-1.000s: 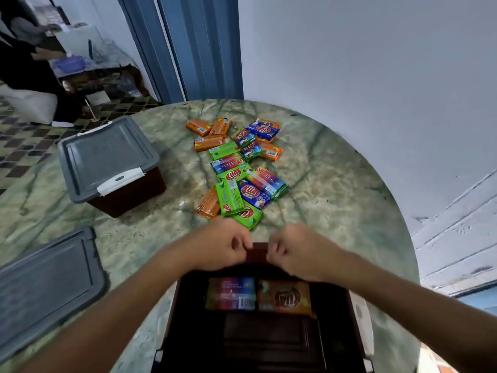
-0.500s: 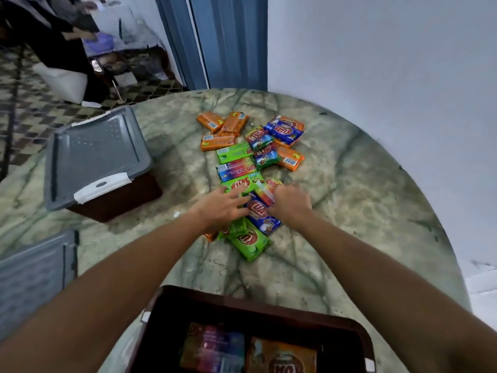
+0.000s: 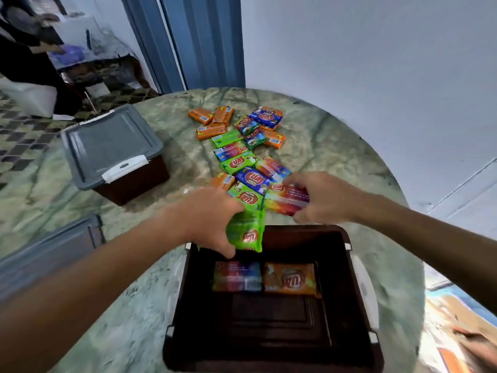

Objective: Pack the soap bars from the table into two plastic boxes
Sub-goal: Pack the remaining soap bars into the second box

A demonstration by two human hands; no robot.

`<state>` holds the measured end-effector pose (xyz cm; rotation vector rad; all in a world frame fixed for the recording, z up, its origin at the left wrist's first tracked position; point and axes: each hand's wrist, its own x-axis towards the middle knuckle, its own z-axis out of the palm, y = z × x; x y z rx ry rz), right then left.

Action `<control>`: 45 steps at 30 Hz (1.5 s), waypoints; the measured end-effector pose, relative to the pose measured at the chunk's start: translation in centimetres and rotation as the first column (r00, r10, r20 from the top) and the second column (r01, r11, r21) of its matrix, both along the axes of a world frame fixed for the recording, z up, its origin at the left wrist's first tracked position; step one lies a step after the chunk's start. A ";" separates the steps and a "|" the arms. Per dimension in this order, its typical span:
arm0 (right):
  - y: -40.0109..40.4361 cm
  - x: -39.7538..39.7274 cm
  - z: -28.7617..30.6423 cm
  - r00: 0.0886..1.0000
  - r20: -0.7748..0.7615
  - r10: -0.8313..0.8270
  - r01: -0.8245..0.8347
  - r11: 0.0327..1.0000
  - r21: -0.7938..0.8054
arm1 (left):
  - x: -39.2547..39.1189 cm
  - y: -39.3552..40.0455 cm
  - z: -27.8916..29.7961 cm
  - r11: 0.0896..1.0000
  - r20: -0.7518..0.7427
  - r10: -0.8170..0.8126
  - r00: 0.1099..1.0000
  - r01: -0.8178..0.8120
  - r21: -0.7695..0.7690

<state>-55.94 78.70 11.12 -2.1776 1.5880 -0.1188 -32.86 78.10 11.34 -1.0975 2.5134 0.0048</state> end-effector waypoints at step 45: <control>-8.9 -3.5 -5.9 0.970 -0.241 0.000 0.017 0.998 0.067 | 1.1 -10.2 -7.0 0.878 -0.395 0.474 0.787 -0.388 0.281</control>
